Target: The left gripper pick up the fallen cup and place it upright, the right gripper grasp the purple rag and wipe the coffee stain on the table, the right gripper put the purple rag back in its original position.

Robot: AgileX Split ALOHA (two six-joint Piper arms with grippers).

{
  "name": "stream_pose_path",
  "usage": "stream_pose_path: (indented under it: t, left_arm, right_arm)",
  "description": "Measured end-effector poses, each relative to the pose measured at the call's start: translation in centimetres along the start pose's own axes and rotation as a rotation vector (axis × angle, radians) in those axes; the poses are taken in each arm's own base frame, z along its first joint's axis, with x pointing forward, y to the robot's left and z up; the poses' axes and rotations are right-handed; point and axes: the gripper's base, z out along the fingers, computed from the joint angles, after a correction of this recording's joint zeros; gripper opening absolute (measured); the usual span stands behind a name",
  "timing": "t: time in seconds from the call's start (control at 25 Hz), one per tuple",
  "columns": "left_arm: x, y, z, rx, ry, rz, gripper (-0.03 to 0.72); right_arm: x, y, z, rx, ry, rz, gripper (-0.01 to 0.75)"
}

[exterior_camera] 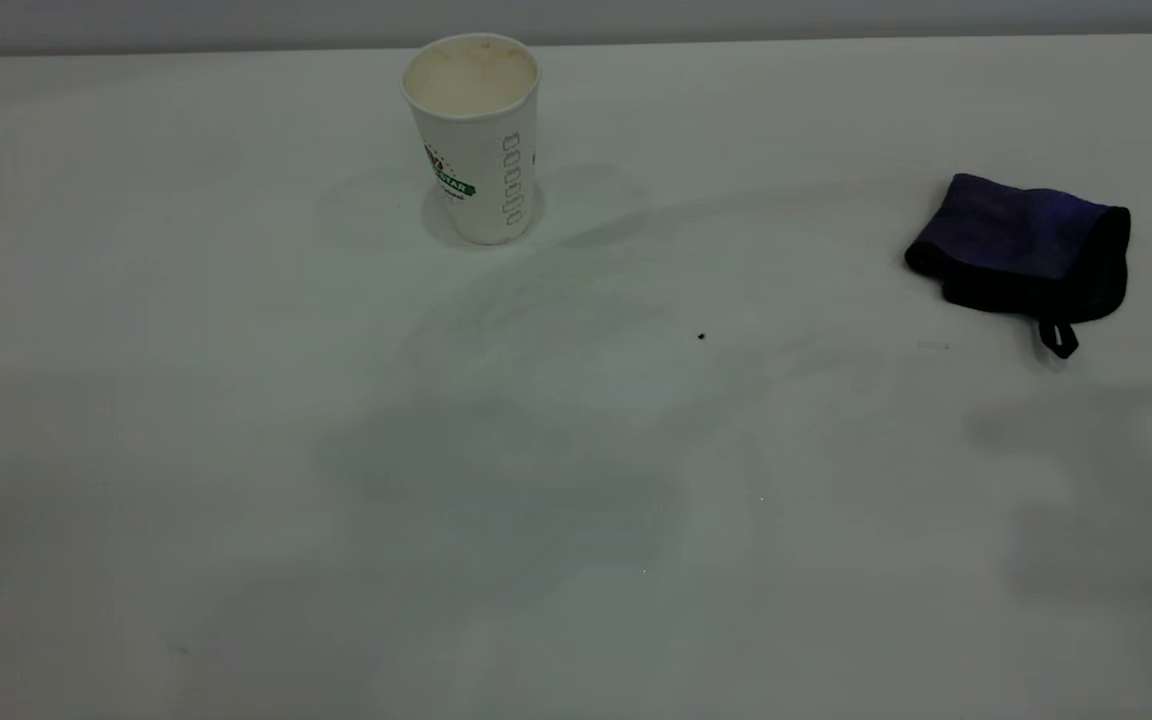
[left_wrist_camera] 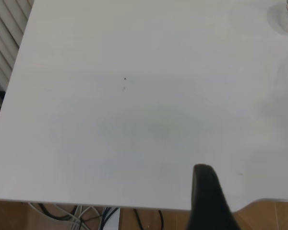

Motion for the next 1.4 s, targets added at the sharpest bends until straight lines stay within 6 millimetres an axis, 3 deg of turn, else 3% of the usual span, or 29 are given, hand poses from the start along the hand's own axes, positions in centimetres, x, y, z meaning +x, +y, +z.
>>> stream_pose_path:
  t: [0.2,0.48,0.68,1.12,1.4]
  left_arm:
    - [0.0,0.0,0.0,0.0,0.0,0.0,0.505]
    - [0.0,0.0,0.0,0.0,0.0,0.0,0.505]
    - [0.0,0.0,0.0,0.0,0.0,0.0,0.505]
    - [0.0,0.0,0.0,0.0,0.0,0.0,0.505]
    - [0.0,0.0,0.0,0.0,0.0,0.0,0.505]
  right_arm:
    - [5.1,0.1,0.5,0.015,0.028,0.015,0.725]
    - [13.4,0.5,-0.1,0.033,-0.08,0.007,0.705]
    - [17.5,0.5,-0.1,0.064,-0.198,-0.004,0.688]
    - [20.8,0.3,0.8,0.151,-0.428,0.093,0.657]
    - [22.4,0.6,0.1,0.176,-0.557,0.101,0.645]
